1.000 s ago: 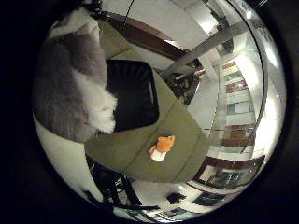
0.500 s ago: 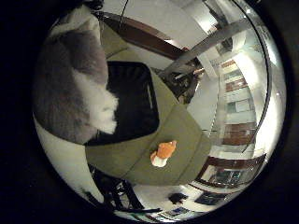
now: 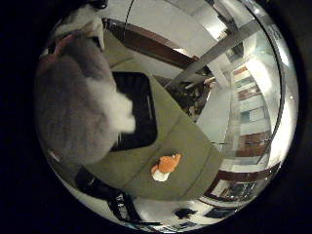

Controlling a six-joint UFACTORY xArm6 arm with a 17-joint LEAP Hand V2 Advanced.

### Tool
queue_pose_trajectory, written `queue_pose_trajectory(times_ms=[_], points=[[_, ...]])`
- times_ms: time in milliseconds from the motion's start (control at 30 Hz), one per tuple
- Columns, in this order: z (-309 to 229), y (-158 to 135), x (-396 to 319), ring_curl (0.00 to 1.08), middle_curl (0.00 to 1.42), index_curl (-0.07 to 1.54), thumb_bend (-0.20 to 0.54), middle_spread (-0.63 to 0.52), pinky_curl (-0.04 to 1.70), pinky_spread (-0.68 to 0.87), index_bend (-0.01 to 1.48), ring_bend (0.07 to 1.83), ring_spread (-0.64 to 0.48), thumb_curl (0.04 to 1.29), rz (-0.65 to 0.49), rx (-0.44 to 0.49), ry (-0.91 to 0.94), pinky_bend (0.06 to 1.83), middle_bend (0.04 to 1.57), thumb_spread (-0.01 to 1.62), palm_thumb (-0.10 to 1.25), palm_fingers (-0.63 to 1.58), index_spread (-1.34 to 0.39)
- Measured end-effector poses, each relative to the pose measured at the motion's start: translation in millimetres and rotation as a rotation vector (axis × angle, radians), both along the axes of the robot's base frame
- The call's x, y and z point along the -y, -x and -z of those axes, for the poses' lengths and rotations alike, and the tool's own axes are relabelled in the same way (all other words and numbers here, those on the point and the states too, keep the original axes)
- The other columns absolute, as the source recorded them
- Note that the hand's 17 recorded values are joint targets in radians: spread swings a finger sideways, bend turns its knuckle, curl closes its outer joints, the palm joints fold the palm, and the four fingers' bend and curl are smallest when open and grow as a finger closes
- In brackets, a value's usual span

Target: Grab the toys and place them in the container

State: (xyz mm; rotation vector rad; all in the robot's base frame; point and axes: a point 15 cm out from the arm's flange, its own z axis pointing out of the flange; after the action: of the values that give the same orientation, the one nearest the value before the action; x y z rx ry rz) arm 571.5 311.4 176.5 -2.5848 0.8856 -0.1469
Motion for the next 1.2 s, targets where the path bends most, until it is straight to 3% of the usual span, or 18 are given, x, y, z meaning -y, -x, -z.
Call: queue_pose_trajectory(times_ms=[100,200,367,633,900,1200], points=[[-3.9,0.1,-7.7,0.51,0.55,0.59,-0.027,-0.17,0.59,-0.12,0.5,0.89,-0.21,0.47,-0.009,0.019,-0.005,0.8,0.63,1.09,0.64,-0.02,-0.42],[-5.2,1.6,-11.4,0.43,0.48,0.53,-0.029,-0.11,0.52,0.05,0.46,0.76,-0.13,0.42,-0.014,0.022,-0.007,0.72,0.52,1.09,0.61,0.01,-0.41],[-6.0,4.0,-15.3,0.35,0.4,0.45,-0.023,-0.06,0.42,0.18,0.36,0.6,-0.07,0.38,-0.024,0.023,-0.005,0.62,0.4,1.09,0.6,0.07,-0.4],[-25.5,12.6,5.0,0.29,0.36,0.39,-0.024,-0.05,0.31,0.26,0.24,0.47,-0.05,0.35,-0.017,0.033,-0.002,0.53,0.29,1.09,0.58,0.17,-0.41],[-23.9,27.8,112.2,0.26,0.34,0.36,-0.025,-0.05,0.23,0.29,0.17,0.37,0.0,0.33,0.043,-0.016,0.043,0.5,0.23,1.09,0.54,0.2,-0.4],[-6.9,18.6,260.6,0.25,0.34,0.32,-0.025,-0.04,0.18,0.31,0.16,0.33,0.07,0.31,0.185,-0.055,0.125,0.51,0.2,1.08,0.51,0.17,-0.38]])
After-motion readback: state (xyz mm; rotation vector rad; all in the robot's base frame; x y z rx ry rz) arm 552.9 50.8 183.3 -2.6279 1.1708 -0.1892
